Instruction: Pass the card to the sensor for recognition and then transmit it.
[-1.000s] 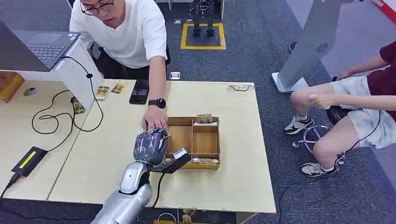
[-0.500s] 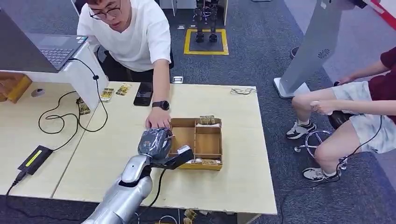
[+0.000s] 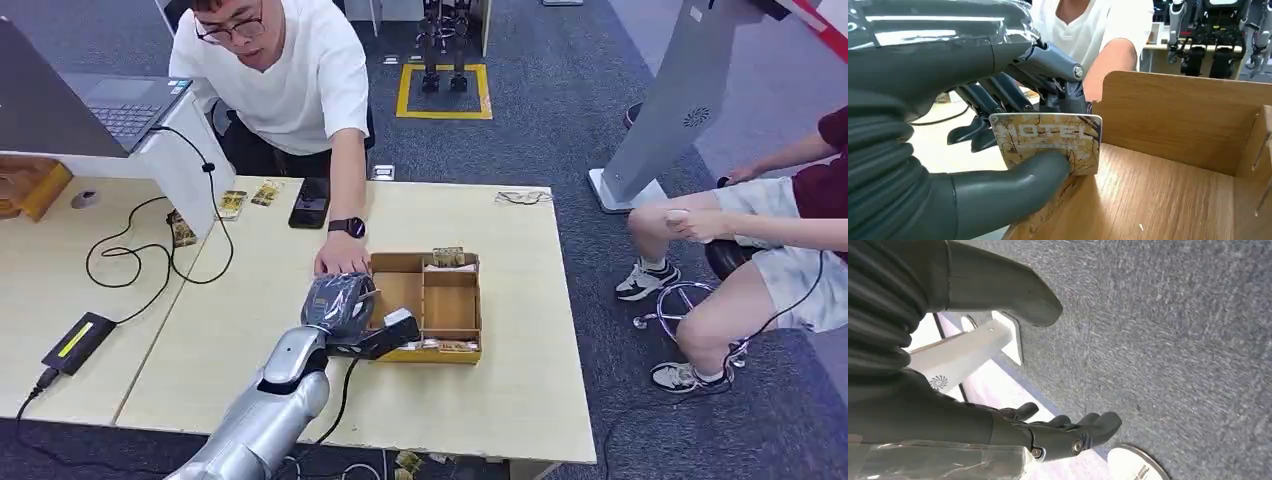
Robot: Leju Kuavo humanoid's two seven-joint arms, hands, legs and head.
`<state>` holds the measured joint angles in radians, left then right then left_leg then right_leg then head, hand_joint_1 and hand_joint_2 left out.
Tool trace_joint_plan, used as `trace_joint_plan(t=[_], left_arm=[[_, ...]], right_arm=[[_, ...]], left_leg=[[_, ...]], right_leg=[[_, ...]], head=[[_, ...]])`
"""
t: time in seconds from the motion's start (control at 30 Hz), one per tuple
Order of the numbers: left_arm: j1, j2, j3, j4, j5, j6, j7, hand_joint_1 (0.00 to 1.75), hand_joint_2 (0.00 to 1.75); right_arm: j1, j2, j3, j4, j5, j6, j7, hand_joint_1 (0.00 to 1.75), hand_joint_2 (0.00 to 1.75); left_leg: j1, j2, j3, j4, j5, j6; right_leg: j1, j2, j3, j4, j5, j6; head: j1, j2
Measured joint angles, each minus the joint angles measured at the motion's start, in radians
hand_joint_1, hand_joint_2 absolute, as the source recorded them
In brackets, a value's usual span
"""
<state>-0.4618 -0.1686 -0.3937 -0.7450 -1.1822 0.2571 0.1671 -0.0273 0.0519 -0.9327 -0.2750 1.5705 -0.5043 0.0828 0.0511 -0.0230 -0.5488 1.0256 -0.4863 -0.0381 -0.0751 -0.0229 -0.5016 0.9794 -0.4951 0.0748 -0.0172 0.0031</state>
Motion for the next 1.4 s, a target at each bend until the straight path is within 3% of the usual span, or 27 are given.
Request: trace_joint_plan(t=[0.2,0.47,0.57,0.73,0.83,1.1,1.4], left_arm=[[0.002,0.001,0.0,0.0,0.008,0.005,0.0,1.75,1.75],[0.035,0.002,0.001,-0.026,0.024,0.097,0.001,1.75,1.75],[0.06,0.002,0.008,-0.06,0.033,0.158,-0.003,1.75,1.75],[0.104,0.002,0.027,-0.11,0.088,0.297,-0.069,1.75,1.75],[0.127,0.002,0.032,-0.154,0.128,0.333,-0.107,1.75,1.75],[0.147,0.001,0.033,-0.254,0.166,0.371,-0.146,1.75,1.75],[0.156,0.001,0.033,-0.284,0.174,0.385,-0.156,1.75,1.75]], right_arm=[[0.0,-0.001,0.003,0.0,0.0,0.0,0.0,0.0,1.75],[0.012,-0.001,0.003,0.0,0.0,0.0,-0.01,0.0,1.75],[0.015,-0.001,0.002,0.0,0.0,0.0,-0.013,0.0,1.75],[0.028,-0.001,-0.004,0.0,0.0,-0.003,-0.027,0.0,1.75],[0.036,-0.001,-0.013,0.0,0.0,-0.006,-0.035,0.0,1.75],[0.041,0.0,-0.022,0.001,0.0,-0.006,-0.044,0.0,1.75],[0.042,0.0,-0.027,0.001,0.0,-0.008,-0.047,0.0,1.75]], left_leg=[[0.0,0.0,0.0,0.0,0.0,0.001],[0.0,0.003,0.0,0.0,-0.002,0.0],[0.0,0.006,0.0,0.0,-0.003,0.0],[0.0,0.008,-0.009,0.001,-0.003,0.0],[0.0,0.008,-0.009,0.001,-0.002,0.0],[0.0,0.011,-0.017,0.002,-0.002,0.0],[0.0,0.011,-0.017,0.002,-0.002,0.0]], right_leg=[[0.0,0.0,0.001,0.0,-0.001,0.0],[0.0,0.003,-0.002,0.0,-0.001,-0.001],[0.0,0.006,-0.004,0.0,-0.001,-0.001],[0.0,0.009,-0.013,0.0,-0.001,-0.001],[0.0,0.009,-0.019,0.0,0.001,0.0],[0.0,0.011,-0.026,0.0,0.002,0.0],[0.0,0.011,-0.027,0.0,0.002,0.0]], head=[[0.0,0.0],[0.0,0.0],[0.0,0.0],[0.0,0.0],[0.0,0.0],[0.0,0.0],[0.0,0.0]])
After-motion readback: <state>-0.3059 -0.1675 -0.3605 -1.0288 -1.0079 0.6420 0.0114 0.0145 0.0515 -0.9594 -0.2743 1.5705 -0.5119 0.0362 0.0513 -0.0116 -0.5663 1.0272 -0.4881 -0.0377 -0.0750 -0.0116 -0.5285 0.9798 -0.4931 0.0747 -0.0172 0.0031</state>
